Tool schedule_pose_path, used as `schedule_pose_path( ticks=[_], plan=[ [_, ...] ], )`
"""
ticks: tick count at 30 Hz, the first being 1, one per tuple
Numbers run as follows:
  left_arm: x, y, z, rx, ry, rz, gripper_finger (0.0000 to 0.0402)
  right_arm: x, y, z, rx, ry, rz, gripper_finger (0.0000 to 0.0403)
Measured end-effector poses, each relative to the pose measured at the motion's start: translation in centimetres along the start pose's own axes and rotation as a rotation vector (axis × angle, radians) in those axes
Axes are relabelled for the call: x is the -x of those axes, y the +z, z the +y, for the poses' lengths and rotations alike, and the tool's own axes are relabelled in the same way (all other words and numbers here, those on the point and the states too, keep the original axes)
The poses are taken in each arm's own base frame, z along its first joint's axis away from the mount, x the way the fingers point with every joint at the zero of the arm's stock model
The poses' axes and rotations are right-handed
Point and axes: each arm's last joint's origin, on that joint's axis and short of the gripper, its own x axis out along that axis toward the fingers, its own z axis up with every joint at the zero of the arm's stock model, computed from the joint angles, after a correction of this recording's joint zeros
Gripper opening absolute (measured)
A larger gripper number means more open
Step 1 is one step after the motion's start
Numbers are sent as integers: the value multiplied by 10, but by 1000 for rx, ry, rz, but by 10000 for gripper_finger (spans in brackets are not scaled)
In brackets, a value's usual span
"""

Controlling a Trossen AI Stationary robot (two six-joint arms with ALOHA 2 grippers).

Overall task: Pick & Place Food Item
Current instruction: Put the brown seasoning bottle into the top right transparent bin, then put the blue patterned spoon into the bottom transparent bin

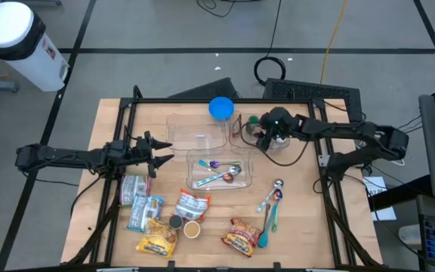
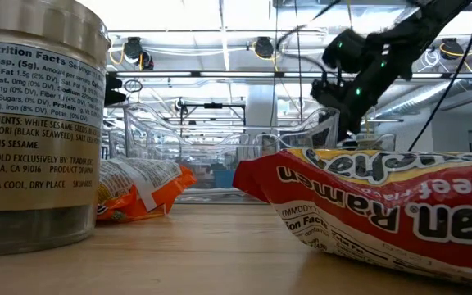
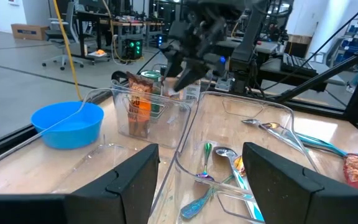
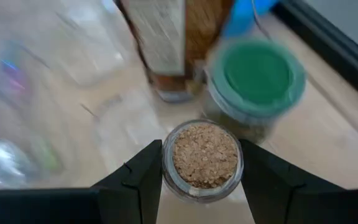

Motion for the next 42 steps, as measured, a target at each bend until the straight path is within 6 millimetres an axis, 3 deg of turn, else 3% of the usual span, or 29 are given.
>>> schedule_pose_path(
  ticks=[4, 11, 19, 26, 30, 34, 38, 42],
  plan=[
    [0, 0, 0, 0, 0, 0, 241, -14, -5, -11, 12, -35, 51, 164],
    [0, 0, 0, 0, 0, 0, 241, -19, -7, -24, -4, -77, 63, 166],
    [0, 0, 0, 0, 0, 1, 241, -20, -5, -22, 24, -65, 36, 273],
    [0, 0, 0, 0, 0, 0, 241, -18, -4, -18, 33, -53, 27, 299],
    [0, 0, 0, 0, 0, 0, 241, -3, 3, -8, 63, -25, -32, 292],
    [0, 0, 0, 0, 0, 0, 241, 25, 10, 10, 131, 28, -115, 286],
    [0, 0, 0, 0, 0, 0, 241, 59, 10, 38, 180, 133, -183, 285],
    [0, 0, 0, 0, 0, 1, 241, 85, -2, 73, 264, 290, -187, 284]
  ],
)
